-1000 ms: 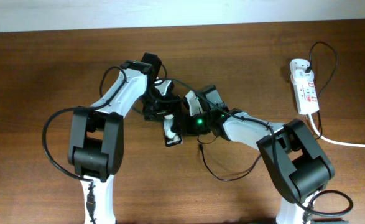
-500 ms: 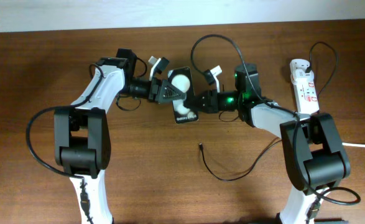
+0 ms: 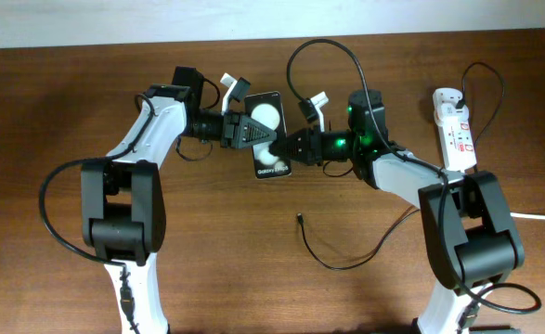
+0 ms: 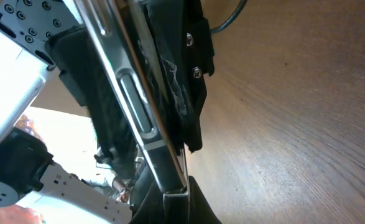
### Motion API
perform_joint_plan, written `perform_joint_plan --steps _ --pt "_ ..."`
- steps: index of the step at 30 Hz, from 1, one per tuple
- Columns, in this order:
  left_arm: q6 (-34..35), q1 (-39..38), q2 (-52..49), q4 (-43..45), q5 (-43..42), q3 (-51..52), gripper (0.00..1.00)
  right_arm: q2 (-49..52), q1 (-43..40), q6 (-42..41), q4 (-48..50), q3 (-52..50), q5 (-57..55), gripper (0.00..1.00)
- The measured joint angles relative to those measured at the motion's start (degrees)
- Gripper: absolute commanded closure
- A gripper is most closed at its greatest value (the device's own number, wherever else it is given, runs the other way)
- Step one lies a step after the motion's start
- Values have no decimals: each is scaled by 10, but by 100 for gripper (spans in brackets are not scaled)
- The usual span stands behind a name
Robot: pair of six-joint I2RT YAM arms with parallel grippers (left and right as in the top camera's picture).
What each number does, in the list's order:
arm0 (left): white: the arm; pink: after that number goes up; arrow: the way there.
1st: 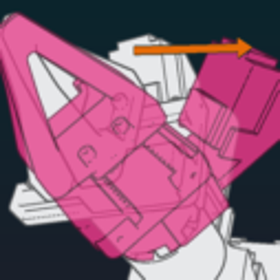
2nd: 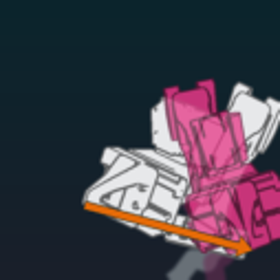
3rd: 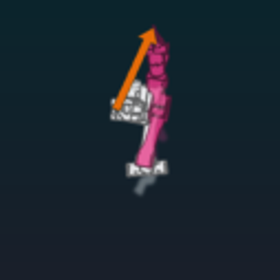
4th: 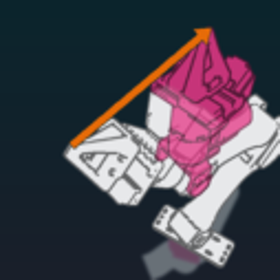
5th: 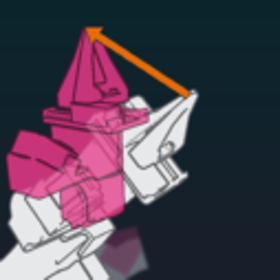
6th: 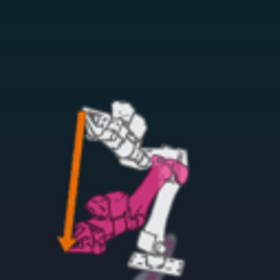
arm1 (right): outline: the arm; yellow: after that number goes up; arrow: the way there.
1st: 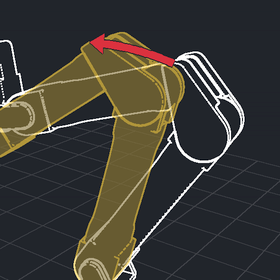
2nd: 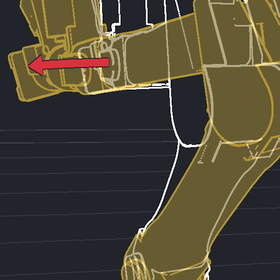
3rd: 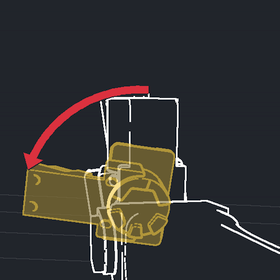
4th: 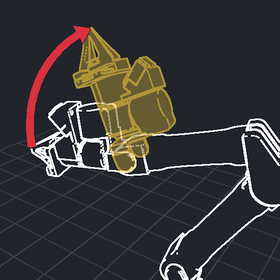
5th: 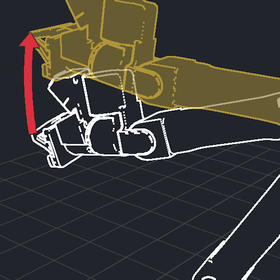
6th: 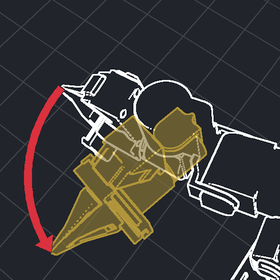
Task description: Plug charger to phone and switch on socket
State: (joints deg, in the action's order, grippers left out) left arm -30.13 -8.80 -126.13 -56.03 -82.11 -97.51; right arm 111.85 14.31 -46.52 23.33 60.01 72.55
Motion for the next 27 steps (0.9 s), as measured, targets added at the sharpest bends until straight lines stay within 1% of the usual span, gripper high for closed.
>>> perform_joint_plan --steps 4,8,10,12,14,15,16,19,20,24,25,27 --pt "10 0 0 2 5 -1 92 -4 0 2 0 0 8 95" --pt "28 0 0 2 -3 -1 100 -4 0 46 -1 2 16 96" --pt "60 0 0 11 -8 -1 100 -4 -2 74 -2 3 17 96" --pt "112 0 0 28 -17 -1 100 -4 -4 104 -2 7 16 96" --pt "164 0 0 47 -23 -1 100 -4 -6 117 -3 10 15 96" --pt "179 0 0 50 -24 -1 100 -4 -6 120 -5 10 15 89" --pt "194 0 0 52 -24 -1 100 -4 -7 120 -5 10 16 70" --pt "265 0 0 51 -13 -3 98 -3 1 145 -9 8 6 46" --pt "278 0 0 51 -14 -6 98 -3 5 153 -10 7 2 38" --pt "302 0 0 52 -21 -7 95 -2 8 162 -12 5 0 29" --pt "305 0 0 60 -24 -7 95 -1 8 165 -12 5 0 23" --pt "311 -1 0 78 -31 -8 95 0 6 165 -12 4 6 1"
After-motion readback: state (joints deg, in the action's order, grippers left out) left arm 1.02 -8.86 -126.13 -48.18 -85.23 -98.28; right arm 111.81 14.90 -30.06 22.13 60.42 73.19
